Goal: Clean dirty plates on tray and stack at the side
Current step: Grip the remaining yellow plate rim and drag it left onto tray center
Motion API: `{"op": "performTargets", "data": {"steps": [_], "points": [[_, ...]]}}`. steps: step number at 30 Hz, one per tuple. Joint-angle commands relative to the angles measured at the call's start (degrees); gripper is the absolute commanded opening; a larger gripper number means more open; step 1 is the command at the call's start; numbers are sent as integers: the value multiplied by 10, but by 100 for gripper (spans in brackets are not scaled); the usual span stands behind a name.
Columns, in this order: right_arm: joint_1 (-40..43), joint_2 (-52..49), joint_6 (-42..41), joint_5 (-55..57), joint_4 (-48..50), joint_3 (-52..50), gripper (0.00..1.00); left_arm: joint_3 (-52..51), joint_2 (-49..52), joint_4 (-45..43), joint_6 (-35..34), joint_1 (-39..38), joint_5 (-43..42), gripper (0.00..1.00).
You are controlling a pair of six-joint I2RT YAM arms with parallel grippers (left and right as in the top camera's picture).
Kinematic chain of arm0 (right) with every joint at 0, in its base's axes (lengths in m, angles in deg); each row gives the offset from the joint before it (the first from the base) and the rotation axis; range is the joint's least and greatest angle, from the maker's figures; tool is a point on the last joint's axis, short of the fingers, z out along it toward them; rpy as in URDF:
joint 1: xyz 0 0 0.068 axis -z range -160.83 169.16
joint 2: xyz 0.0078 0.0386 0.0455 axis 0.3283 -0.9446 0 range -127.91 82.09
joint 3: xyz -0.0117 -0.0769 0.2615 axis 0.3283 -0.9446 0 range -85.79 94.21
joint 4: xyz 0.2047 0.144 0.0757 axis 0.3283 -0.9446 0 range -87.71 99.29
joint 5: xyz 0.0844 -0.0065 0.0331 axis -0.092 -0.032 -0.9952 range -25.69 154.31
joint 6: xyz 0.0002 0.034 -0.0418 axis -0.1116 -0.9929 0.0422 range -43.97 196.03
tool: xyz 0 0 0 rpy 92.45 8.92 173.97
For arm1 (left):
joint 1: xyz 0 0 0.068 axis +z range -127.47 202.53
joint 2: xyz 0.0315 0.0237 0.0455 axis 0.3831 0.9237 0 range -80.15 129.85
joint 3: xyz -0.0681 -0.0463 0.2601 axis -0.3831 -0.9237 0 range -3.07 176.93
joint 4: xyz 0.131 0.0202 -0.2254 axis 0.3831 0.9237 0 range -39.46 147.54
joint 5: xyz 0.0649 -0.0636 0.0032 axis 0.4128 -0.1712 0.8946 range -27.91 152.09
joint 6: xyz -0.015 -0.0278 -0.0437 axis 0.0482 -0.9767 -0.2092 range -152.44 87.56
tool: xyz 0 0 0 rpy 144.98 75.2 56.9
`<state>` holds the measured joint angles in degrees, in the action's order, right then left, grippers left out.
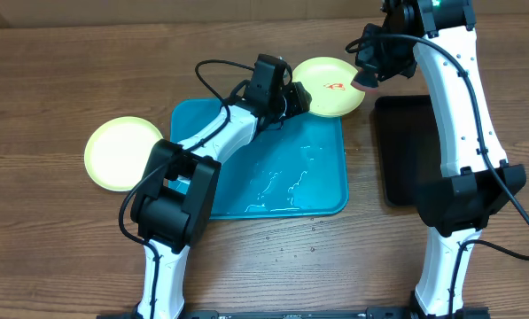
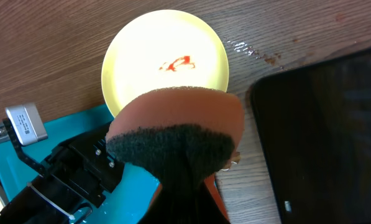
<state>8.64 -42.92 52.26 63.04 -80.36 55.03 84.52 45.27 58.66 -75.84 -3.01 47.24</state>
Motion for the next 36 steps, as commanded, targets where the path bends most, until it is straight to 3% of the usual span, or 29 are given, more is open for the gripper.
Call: {"op": "performTargets", "data": {"steps": [1, 4, 6, 11, 18, 22, 24, 29, 36], "points": [[0, 3, -2, -1, 1, 0, 4, 7, 9, 3, -5, -5, 33, 54], [0, 3, -2, -1, 1, 0, 4, 7, 14, 7, -3, -7, 35, 51], [0, 3, -2, -1, 1, 0, 4, 7, 21, 8, -4, -9, 33, 41], [0, 3, -2, -1, -1, 0, 4, 7, 46, 13, -4, -12, 25, 36], [0, 3, -2, -1, 1, 0, 4, 7, 48, 22, -3, 2, 23, 14], [0, 3, -2, -1, 2, 0, 4, 7, 47, 22, -3, 24, -14, 4], [0, 3, -2, -1, 2, 0, 4, 7, 43, 24, -2, 40, -44, 4], [-1, 3, 6, -13, 2, 0, 4, 7, 19, 67, 45, 92, -90, 4], [-15, 3, 37, -59, 8, 0, 4, 7, -60, 226, 224, 161, -61, 4]]}}
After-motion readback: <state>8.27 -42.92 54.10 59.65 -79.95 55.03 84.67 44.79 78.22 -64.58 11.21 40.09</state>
